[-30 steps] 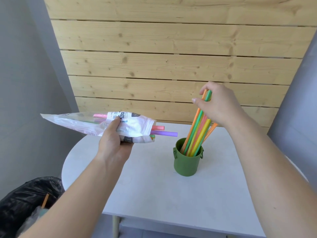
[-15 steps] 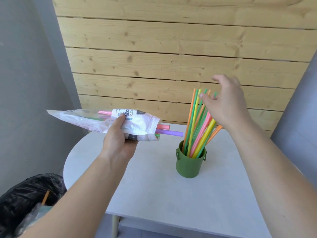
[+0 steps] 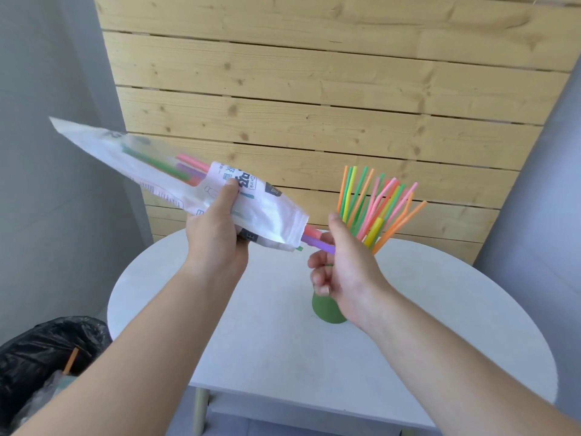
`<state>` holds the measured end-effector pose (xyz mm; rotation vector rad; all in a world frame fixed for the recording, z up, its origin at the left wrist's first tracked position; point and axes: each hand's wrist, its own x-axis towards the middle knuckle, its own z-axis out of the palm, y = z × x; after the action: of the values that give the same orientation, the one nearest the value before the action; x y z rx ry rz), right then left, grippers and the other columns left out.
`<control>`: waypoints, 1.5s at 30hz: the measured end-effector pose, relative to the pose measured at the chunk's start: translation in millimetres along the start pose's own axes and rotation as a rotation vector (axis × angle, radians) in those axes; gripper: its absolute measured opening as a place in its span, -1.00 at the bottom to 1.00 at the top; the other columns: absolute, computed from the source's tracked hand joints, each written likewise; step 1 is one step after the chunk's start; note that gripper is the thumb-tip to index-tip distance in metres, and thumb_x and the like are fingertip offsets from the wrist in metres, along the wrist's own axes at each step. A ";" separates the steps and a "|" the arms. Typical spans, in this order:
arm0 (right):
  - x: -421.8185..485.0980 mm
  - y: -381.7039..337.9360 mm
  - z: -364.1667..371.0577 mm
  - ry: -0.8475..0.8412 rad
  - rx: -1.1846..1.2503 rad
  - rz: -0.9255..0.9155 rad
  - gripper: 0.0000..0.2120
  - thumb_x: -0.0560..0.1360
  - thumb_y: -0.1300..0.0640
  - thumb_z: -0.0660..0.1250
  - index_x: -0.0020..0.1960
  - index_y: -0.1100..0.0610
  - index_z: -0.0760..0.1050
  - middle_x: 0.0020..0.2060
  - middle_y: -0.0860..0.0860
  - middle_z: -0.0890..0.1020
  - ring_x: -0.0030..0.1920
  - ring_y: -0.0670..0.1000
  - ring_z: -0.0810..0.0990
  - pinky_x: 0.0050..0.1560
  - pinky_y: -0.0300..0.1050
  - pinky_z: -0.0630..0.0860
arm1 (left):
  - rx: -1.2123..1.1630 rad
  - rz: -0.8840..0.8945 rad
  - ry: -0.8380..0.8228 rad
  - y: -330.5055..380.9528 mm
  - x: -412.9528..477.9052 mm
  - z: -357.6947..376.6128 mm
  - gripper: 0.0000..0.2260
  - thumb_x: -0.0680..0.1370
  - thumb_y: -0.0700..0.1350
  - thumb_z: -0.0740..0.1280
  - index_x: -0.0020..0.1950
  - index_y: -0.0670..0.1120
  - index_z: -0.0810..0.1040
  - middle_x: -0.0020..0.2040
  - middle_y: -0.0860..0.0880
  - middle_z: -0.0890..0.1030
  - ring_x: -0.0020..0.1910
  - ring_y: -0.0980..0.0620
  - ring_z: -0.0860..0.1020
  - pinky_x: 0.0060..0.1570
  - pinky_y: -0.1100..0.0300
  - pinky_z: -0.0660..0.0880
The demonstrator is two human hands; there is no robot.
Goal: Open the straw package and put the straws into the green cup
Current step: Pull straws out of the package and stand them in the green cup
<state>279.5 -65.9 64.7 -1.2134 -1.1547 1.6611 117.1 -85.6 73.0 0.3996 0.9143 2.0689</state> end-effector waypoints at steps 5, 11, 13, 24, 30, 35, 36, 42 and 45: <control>0.0 5.7 4.5 -0.024 0.051 -0.122 -0.75 0.64 0.04 0.28 -0.15 0.16 0.48 -0.45 0.02 0.42 -0.55 -0.05 0.29 -0.56 -0.25 0.15 | 0.034 -0.058 0.021 -10.2 -4.1 -0.9 -0.65 0.61 -0.17 0.44 0.37 -0.22 0.57 0.10 -0.12 0.73 -0.06 -0.03 0.74 -0.13 0.13 0.67; 6.0 -2.0 -8.3 0.030 0.076 -0.162 -0.83 0.61 0.15 0.28 -0.15 0.16 0.48 -0.43 0.05 0.44 -0.55 -0.04 0.31 -0.58 -0.25 0.18 | -0.062 -0.122 0.080 -8.2 11.6 -14.7 -0.61 0.60 -0.15 0.44 0.41 -0.21 0.52 0.25 -0.15 0.71 0.16 -0.10 0.72 0.21 -0.15 0.63; 6.3 -1.7 -8.4 0.003 0.066 -0.150 -0.81 0.61 0.06 0.29 -0.08 0.17 0.51 -0.43 0.04 0.48 -0.55 -0.02 0.33 -0.55 -0.24 0.18 | -0.070 -0.126 0.072 -9.6 11.6 -14.8 -0.62 0.60 -0.15 0.44 0.40 -0.20 0.53 0.24 -0.14 0.71 0.15 -0.10 0.72 0.21 -0.15 0.63; 11.4 -16.9 -25.3 -0.020 0.013 -0.277 -0.86 0.55 0.16 0.43 -0.14 0.18 0.54 -0.45 0.04 0.58 -0.54 -0.09 0.41 -0.55 -0.25 0.32 | -0.119 -0.126 0.081 -4.4 22.7 -21.9 -0.67 0.62 -0.16 0.42 0.38 -0.18 0.53 0.19 -0.13 0.73 0.11 -0.09 0.74 0.19 -0.16 0.64; 19.3 -43.8 -63.2 0.028 -0.142 -0.406 -0.88 0.54 0.12 0.44 -0.11 0.16 0.58 -0.50 0.00 0.44 -0.54 -0.07 0.34 -0.57 -0.24 0.27 | -0.174 -0.170 0.138 -1.2 26.4 -29.5 -0.76 0.65 -0.16 0.38 0.30 -0.18 0.54 0.08 -0.12 0.76 0.00 -0.07 0.76 0.10 -0.10 0.67; 14.9 -70.4 -94.0 0.076 -0.325 -0.515 -0.86 0.52 0.10 0.46 -0.12 0.17 0.60 -0.49 -0.01 0.36 -0.54 -0.07 0.29 -0.54 -0.23 0.25 | -0.177 -0.209 0.144 -7.7 26.4 -31.2 -0.90 0.66 -0.17 0.37 0.14 -0.16 0.57 -0.17 -0.08 0.77 -0.09 -0.05 0.75 0.01 -0.04 0.68; 13.6 -76.4 -101.3 0.109 -0.361 -0.528 -0.85 0.51 0.08 0.47 -0.15 0.16 0.61 -0.49 0.00 0.36 -0.53 -0.05 0.28 -0.53 -0.23 0.26 | -0.175 -0.210 0.142 -8.3 26.7 -31.2 -0.90 0.65 -0.17 0.37 0.15 -0.16 0.58 -0.12 -0.09 0.77 -0.06 -0.06 0.75 0.03 -0.06 0.68; 11.2 -91.3 -131.5 0.178 -0.714 -0.466 -0.76 0.44 -0.05 0.52 -0.16 0.13 0.65 -0.52 0.05 0.38 -0.48 0.08 0.31 -0.35 -0.11 0.31 | -0.157 -0.210 0.111 -14.1 26.1 -28.4 -0.78 0.65 -0.16 0.38 0.28 -0.17 0.57 0.14 -0.12 0.74 0.06 -0.08 0.74 0.15 -0.10 0.65; 12.8 -88.5 -127.5 0.150 -0.799 -0.389 -0.75 0.44 -0.01 0.53 -0.15 0.18 0.64 -0.49 0.06 0.36 -0.46 0.07 0.30 -0.43 -0.17 0.30 | -0.138 -0.214 0.101 -17.1 23.8 -26.8 -0.82 0.66 -0.15 0.37 0.24 -0.16 0.57 0.11 -0.10 0.74 0.05 -0.05 0.74 0.09 -0.07 0.67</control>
<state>405.0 1.4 127.8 -1.4157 -1.8980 0.8041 97.1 -72.4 41.4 0.1190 0.8283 1.9536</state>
